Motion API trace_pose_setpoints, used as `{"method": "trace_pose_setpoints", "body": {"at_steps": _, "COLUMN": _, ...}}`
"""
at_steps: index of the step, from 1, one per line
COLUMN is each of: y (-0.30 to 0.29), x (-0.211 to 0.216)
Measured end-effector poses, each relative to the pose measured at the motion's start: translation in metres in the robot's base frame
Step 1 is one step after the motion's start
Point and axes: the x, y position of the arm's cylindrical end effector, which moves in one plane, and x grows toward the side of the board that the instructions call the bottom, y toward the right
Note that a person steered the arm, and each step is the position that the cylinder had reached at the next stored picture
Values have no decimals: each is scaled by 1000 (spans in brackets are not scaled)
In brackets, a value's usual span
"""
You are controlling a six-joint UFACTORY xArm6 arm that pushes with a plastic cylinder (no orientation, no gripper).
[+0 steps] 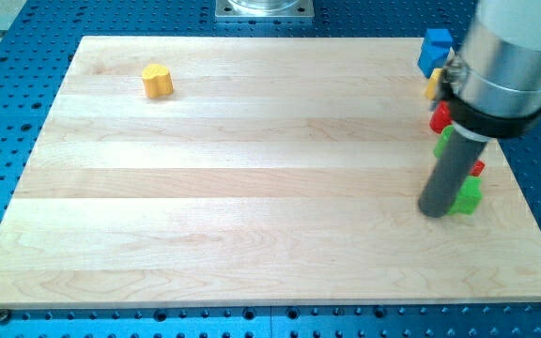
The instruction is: Place the yellow heart at the bottom of the green star
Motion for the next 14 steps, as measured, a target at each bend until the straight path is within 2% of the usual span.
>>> {"method": "trace_pose_setpoints", "body": {"at_steps": 1, "y": 6, "x": 1}}
{"method": "trace_pose_setpoints", "body": {"at_steps": 2, "y": -1, "x": 38}}
{"method": "trace_pose_setpoints", "body": {"at_steps": 3, "y": 50, "x": 85}}
{"method": "trace_pose_setpoints", "body": {"at_steps": 4, "y": 121, "x": 81}}
{"method": "trace_pose_setpoints", "body": {"at_steps": 5, "y": 138, "x": 55}}
{"method": "trace_pose_setpoints", "body": {"at_steps": 6, "y": 32, "x": 65}}
{"method": "trace_pose_setpoints", "body": {"at_steps": 7, "y": -126, "x": 32}}
{"method": "trace_pose_setpoints", "body": {"at_steps": 8, "y": -185, "x": -59}}
{"method": "trace_pose_setpoints", "body": {"at_steps": 9, "y": -160, "x": -171}}
{"method": "trace_pose_setpoints", "body": {"at_steps": 10, "y": -202, "x": -264}}
{"method": "trace_pose_setpoints", "body": {"at_steps": 11, "y": -293, "x": -309}}
{"method": "trace_pose_setpoints", "body": {"at_steps": 12, "y": -383, "x": -277}}
{"method": "trace_pose_setpoints", "body": {"at_steps": 13, "y": -356, "x": -170}}
{"method": "trace_pose_setpoints", "body": {"at_steps": 14, "y": -321, "x": -103}}
